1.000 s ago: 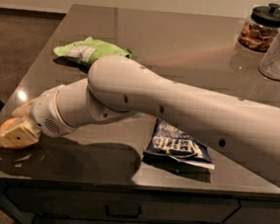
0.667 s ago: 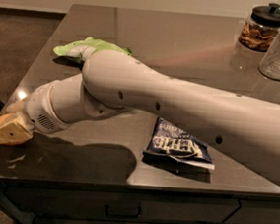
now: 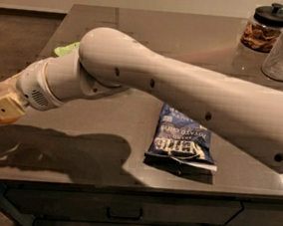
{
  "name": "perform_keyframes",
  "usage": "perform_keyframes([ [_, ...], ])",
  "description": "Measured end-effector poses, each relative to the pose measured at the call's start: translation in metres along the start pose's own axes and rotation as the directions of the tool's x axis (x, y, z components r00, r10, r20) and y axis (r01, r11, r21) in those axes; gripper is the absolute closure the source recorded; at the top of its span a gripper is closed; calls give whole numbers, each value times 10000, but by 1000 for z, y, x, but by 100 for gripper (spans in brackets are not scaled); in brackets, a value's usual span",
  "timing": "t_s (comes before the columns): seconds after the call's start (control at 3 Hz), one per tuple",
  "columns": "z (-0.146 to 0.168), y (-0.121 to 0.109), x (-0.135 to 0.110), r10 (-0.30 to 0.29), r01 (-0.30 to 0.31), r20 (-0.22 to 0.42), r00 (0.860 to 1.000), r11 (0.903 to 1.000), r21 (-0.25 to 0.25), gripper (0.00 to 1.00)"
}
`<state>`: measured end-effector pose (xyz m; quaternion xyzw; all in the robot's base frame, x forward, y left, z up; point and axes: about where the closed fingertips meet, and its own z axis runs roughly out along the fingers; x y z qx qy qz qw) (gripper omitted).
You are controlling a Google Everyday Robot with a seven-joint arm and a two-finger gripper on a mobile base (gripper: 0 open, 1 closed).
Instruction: Pick orange
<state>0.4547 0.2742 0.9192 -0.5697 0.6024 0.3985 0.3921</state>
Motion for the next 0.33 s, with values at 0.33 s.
perform_keyframes([
  [0.33, 0, 0, 0, 1, -1, 5, 10000, 10000, -1, 100],
])
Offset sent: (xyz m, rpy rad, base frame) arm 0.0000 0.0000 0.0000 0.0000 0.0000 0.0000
